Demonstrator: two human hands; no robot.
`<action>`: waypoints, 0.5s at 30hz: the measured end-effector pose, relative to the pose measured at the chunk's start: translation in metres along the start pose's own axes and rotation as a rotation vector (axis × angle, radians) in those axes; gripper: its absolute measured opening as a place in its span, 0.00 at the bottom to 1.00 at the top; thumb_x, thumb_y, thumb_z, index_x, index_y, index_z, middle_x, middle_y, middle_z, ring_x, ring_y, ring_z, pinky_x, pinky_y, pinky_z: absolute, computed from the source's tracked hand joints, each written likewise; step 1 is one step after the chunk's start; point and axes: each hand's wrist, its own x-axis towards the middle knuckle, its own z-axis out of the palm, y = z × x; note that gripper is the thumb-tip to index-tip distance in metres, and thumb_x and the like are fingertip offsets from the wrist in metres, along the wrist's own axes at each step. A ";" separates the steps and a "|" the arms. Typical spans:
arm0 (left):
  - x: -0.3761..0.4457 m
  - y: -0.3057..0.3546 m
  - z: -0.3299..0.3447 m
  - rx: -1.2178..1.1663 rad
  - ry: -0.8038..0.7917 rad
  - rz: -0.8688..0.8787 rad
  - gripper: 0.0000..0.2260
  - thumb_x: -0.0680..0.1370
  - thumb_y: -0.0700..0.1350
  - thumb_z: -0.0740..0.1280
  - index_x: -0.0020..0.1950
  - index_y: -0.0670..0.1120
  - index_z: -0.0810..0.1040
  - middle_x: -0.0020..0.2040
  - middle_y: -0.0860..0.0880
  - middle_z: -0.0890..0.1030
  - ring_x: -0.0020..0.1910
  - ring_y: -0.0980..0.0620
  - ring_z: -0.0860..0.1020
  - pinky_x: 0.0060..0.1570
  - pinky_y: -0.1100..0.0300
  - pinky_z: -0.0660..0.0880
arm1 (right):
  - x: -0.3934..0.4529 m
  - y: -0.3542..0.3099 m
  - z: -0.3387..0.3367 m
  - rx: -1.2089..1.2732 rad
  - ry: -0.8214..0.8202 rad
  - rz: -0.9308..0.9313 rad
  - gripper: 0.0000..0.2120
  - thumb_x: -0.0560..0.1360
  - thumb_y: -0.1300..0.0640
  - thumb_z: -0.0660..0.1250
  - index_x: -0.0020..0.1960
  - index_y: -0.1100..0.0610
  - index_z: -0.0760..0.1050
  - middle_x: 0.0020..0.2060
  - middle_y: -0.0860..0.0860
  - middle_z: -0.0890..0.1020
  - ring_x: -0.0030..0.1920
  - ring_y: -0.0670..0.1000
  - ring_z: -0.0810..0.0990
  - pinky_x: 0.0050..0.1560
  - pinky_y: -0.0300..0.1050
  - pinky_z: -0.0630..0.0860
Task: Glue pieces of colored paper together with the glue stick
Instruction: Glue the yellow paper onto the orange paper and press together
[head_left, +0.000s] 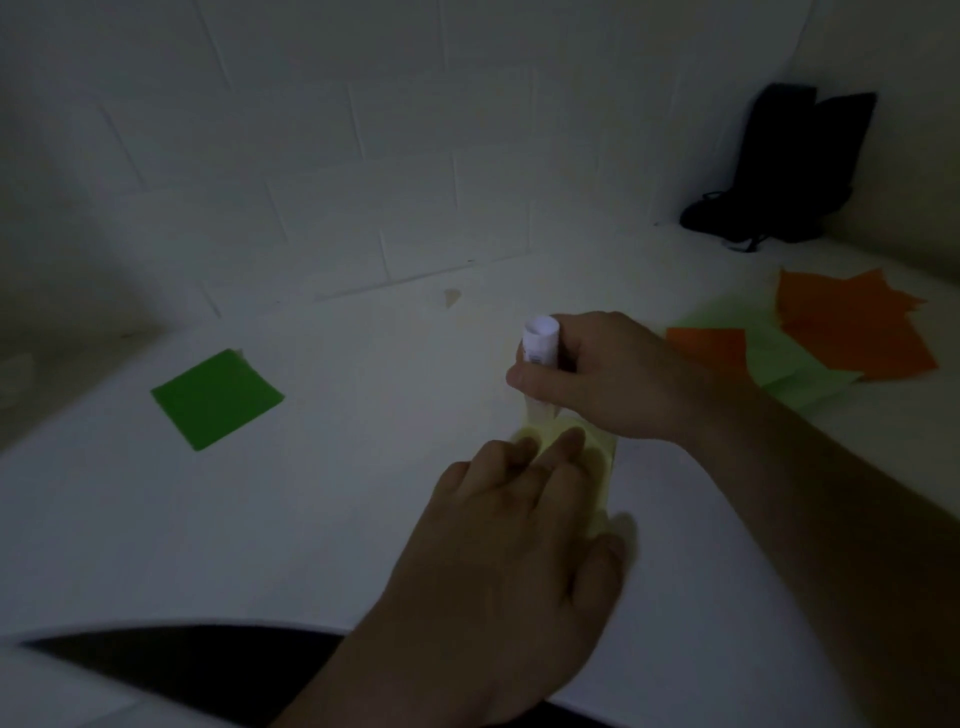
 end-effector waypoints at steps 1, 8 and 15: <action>0.000 0.000 0.000 0.000 -0.007 -0.001 0.29 0.83 0.62 0.47 0.79 0.50 0.65 0.80 0.53 0.66 0.74 0.44 0.66 0.66 0.47 0.67 | 0.001 -0.001 0.001 0.001 0.005 -0.003 0.13 0.78 0.43 0.69 0.43 0.52 0.78 0.36 0.48 0.82 0.37 0.41 0.79 0.36 0.29 0.68; 0.001 0.004 -0.007 -0.008 -0.072 -0.001 0.31 0.81 0.65 0.43 0.80 0.54 0.61 0.84 0.56 0.55 0.79 0.48 0.57 0.72 0.49 0.59 | 0.007 -0.001 0.009 0.132 0.117 0.044 0.13 0.80 0.40 0.66 0.52 0.50 0.81 0.38 0.41 0.83 0.40 0.35 0.80 0.44 0.35 0.71; 0.007 0.008 -0.003 0.039 -0.072 -0.056 0.32 0.82 0.67 0.40 0.83 0.55 0.55 0.84 0.51 0.54 0.79 0.47 0.56 0.71 0.47 0.58 | 0.003 0.008 -0.015 0.088 0.214 0.002 0.16 0.82 0.43 0.64 0.40 0.49 0.80 0.36 0.44 0.83 0.38 0.42 0.81 0.42 0.45 0.73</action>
